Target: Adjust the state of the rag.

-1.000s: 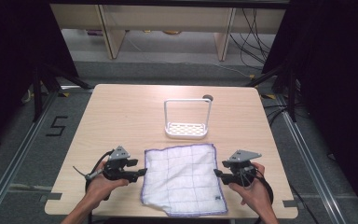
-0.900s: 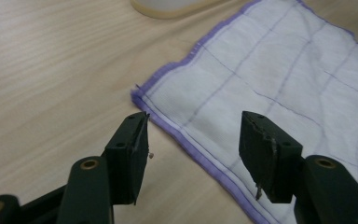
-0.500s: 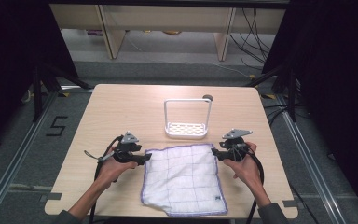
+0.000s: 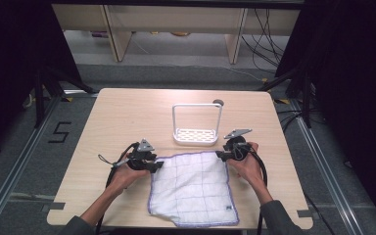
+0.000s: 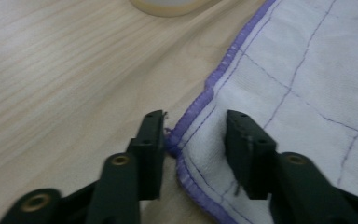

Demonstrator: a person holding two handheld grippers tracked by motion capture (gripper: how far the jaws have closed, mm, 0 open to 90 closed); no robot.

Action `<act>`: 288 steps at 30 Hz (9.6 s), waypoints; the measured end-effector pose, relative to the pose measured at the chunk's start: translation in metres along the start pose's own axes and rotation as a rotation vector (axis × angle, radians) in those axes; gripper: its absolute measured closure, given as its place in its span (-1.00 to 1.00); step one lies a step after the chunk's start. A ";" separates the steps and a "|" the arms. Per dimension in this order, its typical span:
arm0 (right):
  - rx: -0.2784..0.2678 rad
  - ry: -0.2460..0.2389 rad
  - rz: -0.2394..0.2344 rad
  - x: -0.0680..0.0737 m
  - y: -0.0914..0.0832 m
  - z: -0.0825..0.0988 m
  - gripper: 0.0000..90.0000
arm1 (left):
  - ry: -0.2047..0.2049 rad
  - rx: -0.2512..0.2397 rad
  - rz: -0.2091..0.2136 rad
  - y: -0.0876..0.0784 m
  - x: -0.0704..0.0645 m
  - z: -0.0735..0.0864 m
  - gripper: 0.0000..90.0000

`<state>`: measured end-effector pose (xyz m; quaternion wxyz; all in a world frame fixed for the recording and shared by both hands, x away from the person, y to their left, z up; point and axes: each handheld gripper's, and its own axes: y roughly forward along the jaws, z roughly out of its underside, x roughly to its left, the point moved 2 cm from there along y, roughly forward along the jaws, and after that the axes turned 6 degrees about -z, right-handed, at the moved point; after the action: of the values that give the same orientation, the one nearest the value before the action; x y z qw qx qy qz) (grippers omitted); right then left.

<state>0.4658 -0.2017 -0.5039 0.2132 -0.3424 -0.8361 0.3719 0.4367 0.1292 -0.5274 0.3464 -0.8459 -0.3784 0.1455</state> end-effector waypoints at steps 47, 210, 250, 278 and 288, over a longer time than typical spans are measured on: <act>-0.199 -0.140 -0.043 0.012 -0.083 -0.033 0.96 | 0.045 -0.250 0.057 -0.063 0.010 -0.053 0.86; 0.002 -0.027 -0.097 0.039 0.017 -0.037 0.11 | -0.071 -0.095 0.055 -0.013 -0.003 -0.030 -0.08; 0.029 -0.007 -0.056 0.039 0.046 -0.035 0.09 | -0.008 -0.014 0.028 0.032 -0.004 -0.033 -0.06; -0.021 -0.059 -0.152 0.048 0.039 -0.032 0.87 | 0.031 -0.088 0.089 0.026 -0.014 -0.036 0.82; -0.080 -0.099 -0.171 0.057 0.026 -0.038 0.87 | 0.040 -0.133 0.102 0.007 -0.020 -0.043 0.83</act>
<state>0.4618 -0.1292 -0.4944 0.1886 -0.2594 -0.8859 0.3351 0.4483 0.0906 -0.5017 0.2891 -0.8880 -0.3368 0.1203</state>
